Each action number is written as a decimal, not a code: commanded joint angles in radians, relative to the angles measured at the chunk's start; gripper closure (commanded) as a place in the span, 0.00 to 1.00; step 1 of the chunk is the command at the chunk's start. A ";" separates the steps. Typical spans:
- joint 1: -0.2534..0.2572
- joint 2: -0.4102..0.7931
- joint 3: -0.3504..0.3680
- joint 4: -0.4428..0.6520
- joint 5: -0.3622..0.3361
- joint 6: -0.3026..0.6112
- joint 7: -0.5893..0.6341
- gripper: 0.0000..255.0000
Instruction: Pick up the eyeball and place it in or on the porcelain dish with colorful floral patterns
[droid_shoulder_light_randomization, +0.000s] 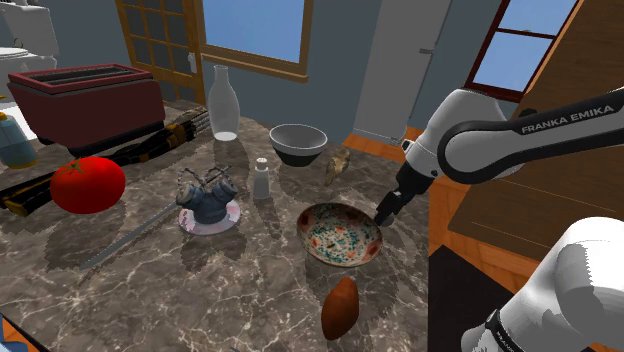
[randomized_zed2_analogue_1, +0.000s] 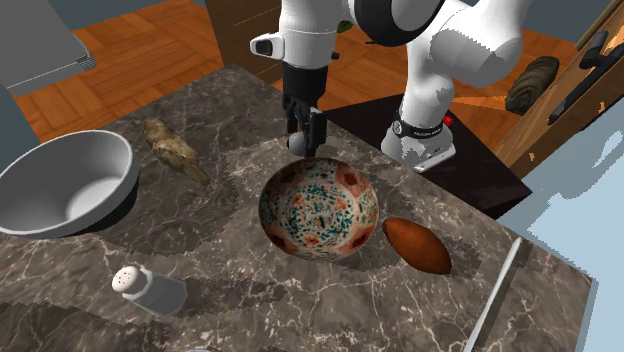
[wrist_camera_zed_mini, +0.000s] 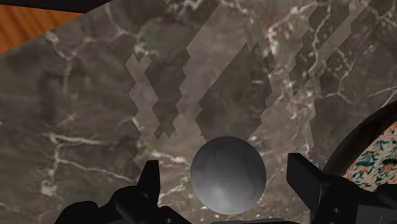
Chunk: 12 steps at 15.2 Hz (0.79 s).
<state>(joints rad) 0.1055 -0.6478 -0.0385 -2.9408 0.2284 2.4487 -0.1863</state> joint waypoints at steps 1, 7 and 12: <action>0.000 0.001 0.000 0.000 0.000 0.001 0.000 0.00; 0.001 0.001 0.000 0.000 0.000 0.002 0.000 1.00; 0.001 0.001 0.000 0.000 0.000 0.002 0.000 1.00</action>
<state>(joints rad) 0.1060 -0.6464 -0.0383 -2.9407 0.2289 2.4503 -0.1862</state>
